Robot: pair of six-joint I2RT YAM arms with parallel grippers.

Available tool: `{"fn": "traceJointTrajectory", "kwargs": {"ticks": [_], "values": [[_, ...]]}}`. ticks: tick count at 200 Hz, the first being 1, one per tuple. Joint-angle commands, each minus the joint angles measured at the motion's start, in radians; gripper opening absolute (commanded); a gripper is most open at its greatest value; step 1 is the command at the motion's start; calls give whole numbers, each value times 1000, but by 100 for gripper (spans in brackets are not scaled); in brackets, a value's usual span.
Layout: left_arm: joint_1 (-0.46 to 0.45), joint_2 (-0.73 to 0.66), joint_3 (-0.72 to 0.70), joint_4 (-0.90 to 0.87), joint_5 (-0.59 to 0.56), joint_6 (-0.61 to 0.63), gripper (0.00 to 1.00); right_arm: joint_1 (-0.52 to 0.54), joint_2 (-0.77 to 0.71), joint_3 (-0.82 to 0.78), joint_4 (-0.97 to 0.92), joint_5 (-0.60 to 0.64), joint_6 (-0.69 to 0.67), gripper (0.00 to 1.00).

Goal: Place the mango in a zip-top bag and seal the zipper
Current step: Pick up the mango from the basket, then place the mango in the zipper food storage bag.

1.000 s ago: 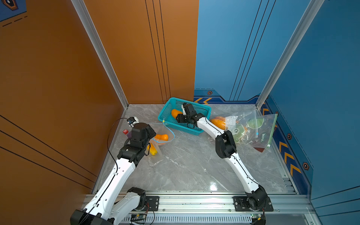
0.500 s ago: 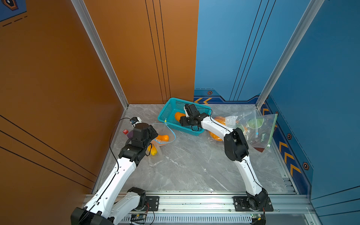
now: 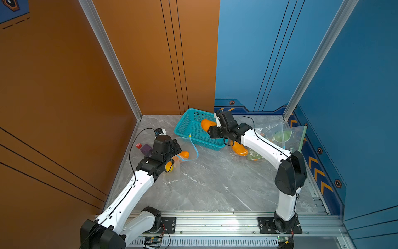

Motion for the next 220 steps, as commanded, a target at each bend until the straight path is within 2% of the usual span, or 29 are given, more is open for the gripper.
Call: {"fn": "traceJointTrajectory", "kwargs": {"ticks": [1, 27, 33, 69, 103, 161, 204, 220], "values": [[-27, 20, 54, -1, 32, 37, 0, 31, -83, -40, -152, -40, -29, 16], [-58, 45, 90, -1, 51, 51, 0, 62, -148, -38, -276, -72, -56, 16], [-64, 50, 96, -1, 54, 53, 0, 99, -159, -40, -300, -85, -60, 16], [-96, 75, 122, 0, 65, 61, 0, 155, -209, -53, -371, -154, -61, 17], [-126, 83, 138, -1, 72, 63, 0, 212, -180, -50, -394, -158, -73, 18], [-154, 65, 188, -1, 124, 64, 0, 248, -69, 23, -384, -187, -104, 19], [-168, 38, 193, -2, 144, 51, 0, 261, 27, 125, -358, -255, -112, 28], [-171, 34, 195, -1, 149, 46, 0, 264, 52, 144, -352, -257, -106, 38]]}}
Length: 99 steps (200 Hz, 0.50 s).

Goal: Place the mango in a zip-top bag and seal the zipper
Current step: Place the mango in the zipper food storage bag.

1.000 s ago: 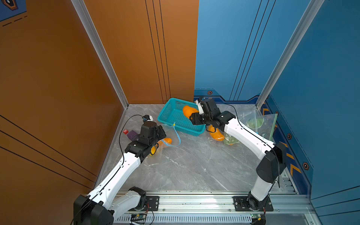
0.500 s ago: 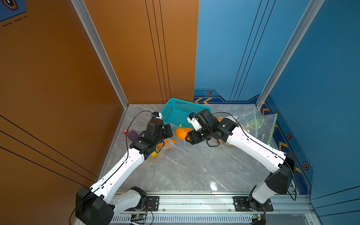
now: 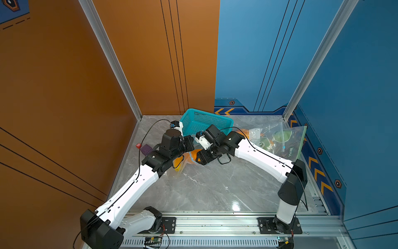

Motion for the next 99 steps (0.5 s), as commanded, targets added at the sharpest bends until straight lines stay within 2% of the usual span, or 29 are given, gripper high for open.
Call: {"fn": "traceJointTrajectory", "kwargs": {"ticks": [1, 23, 41, 78, 99], "values": [[-12, -26, 36, 6, 30, 0, 0, 12, 28, 62, 18, -38, -11, 39], [-14, -30, 39, 6, 30, -2, 0, 12, 29, 58, 30, -27, -1, 62], [-14, -31, 43, 6, 29, -1, 0, 12, 11, 50, 34, -18, 2, 74], [-14, -31, 48, 6, 23, -1, 0, 11, -44, 25, 42, -4, 8, 83], [-9, -30, 48, 6, 24, -7, 0, 6, -83, 23, 50, 13, 10, 86]]}}
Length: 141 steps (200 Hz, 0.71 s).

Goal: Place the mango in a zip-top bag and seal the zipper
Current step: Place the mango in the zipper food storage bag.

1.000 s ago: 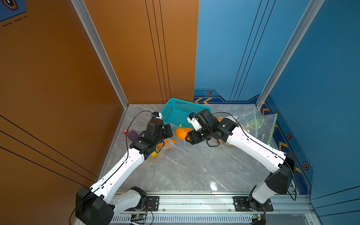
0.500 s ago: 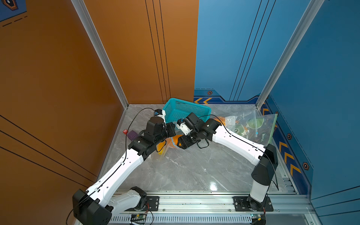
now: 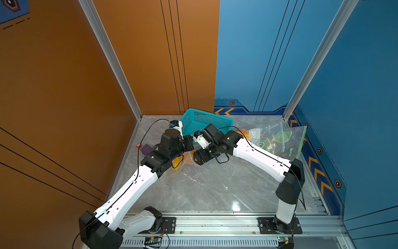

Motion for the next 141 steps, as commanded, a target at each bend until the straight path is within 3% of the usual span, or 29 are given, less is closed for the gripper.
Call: {"fn": "traceJointTrajectory", "kwargs": {"ticks": [1, 51, 104, 141], "values": [[-8, -22, 38, 6, 22, -5, 0, 2, -89, -4, 40, 24, 5, 86], [49, -15, 59, 6, 121, -8, 0, -74, -252, -60, 41, 33, -45, 85], [150, -13, 110, 6, 344, -38, 0, -269, -411, -220, 88, -16, -68, 85], [155, -12, 128, 6, 379, -70, 0, -238, -377, -296, 210, -87, 2, 77]]}}
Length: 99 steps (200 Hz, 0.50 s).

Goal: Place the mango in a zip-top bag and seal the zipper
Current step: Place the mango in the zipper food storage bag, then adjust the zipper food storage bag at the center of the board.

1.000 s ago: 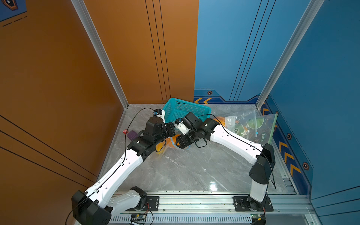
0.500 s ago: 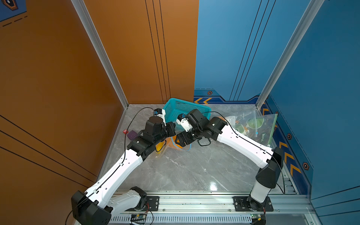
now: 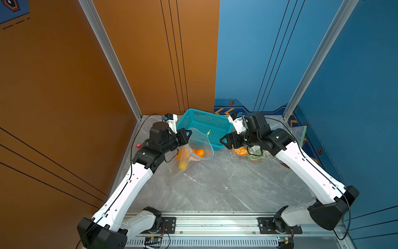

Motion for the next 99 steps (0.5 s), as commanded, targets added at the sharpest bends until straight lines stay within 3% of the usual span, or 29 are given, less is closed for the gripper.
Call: {"fn": "traceJointTrajectory", "kwargs": {"ticks": [1, 56, 64, 72, 80, 99], "values": [[6, -12, 44, 6, 84, -29, 0, 39, 40, -49, 102, -73, 46, 76], [-4, -15, 50, 6, 95, -54, 0, 136, 158, -25, 181, -33, 118, 68], [-3, -16, 50, 6, 97, -55, 0, 142, 169, -22, 178, -15, 120, 59], [-4, -19, 52, 6, 99, -55, 0, 144, 168, -23, 175, 13, 127, 38], [-3, -18, 55, 6, 104, -55, 0, 144, 158, -25, 172, 37, 129, 24], [-4, -10, 66, 6, 129, -57, 0, 144, 104, -11, 150, 90, 115, 11]]}}
